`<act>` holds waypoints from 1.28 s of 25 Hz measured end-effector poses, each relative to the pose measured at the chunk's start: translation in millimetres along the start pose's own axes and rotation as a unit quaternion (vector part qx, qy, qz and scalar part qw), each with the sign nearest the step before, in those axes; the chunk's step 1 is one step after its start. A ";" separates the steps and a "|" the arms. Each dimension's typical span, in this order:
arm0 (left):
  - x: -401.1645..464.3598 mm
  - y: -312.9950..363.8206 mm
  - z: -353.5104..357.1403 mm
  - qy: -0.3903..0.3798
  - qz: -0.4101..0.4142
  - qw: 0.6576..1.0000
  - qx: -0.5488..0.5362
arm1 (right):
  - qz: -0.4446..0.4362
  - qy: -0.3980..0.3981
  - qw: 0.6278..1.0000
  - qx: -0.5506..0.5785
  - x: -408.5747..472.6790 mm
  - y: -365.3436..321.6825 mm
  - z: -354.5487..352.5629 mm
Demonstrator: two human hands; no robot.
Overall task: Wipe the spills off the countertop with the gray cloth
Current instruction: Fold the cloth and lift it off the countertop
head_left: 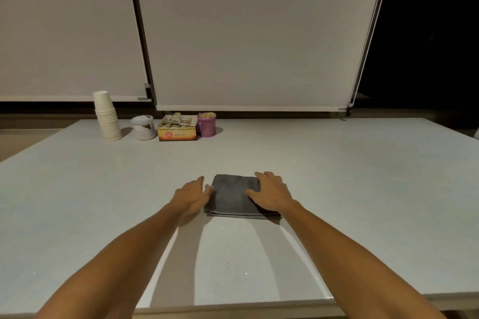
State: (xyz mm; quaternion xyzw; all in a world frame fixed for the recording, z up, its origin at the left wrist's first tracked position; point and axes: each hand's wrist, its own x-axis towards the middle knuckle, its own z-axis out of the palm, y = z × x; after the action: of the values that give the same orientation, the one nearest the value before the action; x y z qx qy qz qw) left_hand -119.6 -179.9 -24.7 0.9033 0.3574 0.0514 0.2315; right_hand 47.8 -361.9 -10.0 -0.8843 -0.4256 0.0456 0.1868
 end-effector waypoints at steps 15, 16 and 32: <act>0.9 89.6 -4.0 0.039 -0.165 0.958 -0.232 | 0.260 -0.058 0.934 0.239 -26.5 -8.5 -13.1; 0.8 91.0 -7.0 0.028 -0.172 0.954 -0.243 | 0.260 -0.063 0.925 0.271 -25.7 -8.5 -15.7; 74.8 126.4 -43.8 -0.026 -0.112 0.944 -0.309 | 0.247 0.031 0.876 0.414 51.7 36.6 -67.5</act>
State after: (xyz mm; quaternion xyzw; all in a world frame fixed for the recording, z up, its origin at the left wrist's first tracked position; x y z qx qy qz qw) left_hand 3.0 -193.7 66.2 0.7428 0.4164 0.1099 0.5126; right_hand 123.7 -362.5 43.0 -0.8036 -0.1295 0.2347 0.5313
